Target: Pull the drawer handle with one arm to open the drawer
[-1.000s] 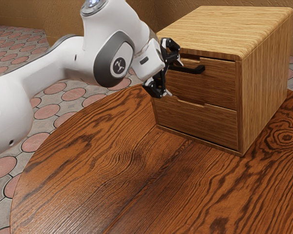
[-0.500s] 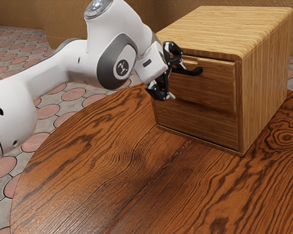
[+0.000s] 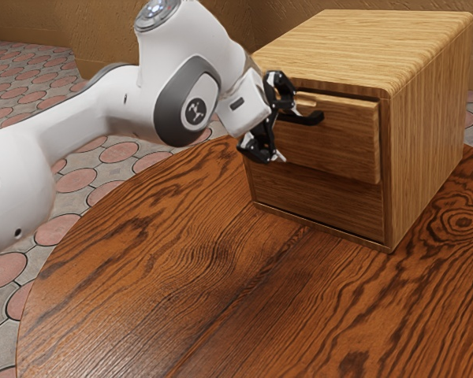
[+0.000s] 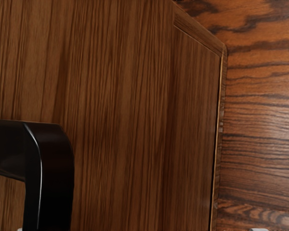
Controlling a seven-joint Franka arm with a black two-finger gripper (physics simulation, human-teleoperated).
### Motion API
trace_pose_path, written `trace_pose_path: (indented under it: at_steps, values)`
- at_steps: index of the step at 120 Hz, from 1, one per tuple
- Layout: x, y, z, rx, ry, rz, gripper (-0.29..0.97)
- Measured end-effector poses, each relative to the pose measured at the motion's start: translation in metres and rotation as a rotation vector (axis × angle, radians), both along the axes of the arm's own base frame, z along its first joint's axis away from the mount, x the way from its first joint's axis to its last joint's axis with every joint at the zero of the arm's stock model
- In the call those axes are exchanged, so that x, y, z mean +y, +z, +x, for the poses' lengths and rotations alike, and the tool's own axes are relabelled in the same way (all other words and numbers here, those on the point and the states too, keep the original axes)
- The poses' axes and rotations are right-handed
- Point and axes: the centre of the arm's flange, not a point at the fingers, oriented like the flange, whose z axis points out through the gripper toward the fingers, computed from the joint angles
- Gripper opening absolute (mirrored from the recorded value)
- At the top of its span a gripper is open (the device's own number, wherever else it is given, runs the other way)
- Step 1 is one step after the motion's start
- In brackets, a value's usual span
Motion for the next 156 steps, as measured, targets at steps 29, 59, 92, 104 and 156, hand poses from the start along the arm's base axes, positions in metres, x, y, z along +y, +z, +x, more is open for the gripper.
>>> trace_pose_path:
  at_steps: [29,59,92,104,156]
  values:
    - [0.007,-0.002,-0.014,0.019,0.007,-0.018,0.49]
    - [0.015,0.001,-0.033,0.031,0.011,-0.038,0.46]
    - [0.019,0.004,-0.053,0.039,0.006,-0.056,0.46]
    - [0.02,0.009,-0.063,0.035,0.002,-0.057,0.41]
    - [0.023,0.012,-0.095,0.043,-0.001,-0.058,0.43]
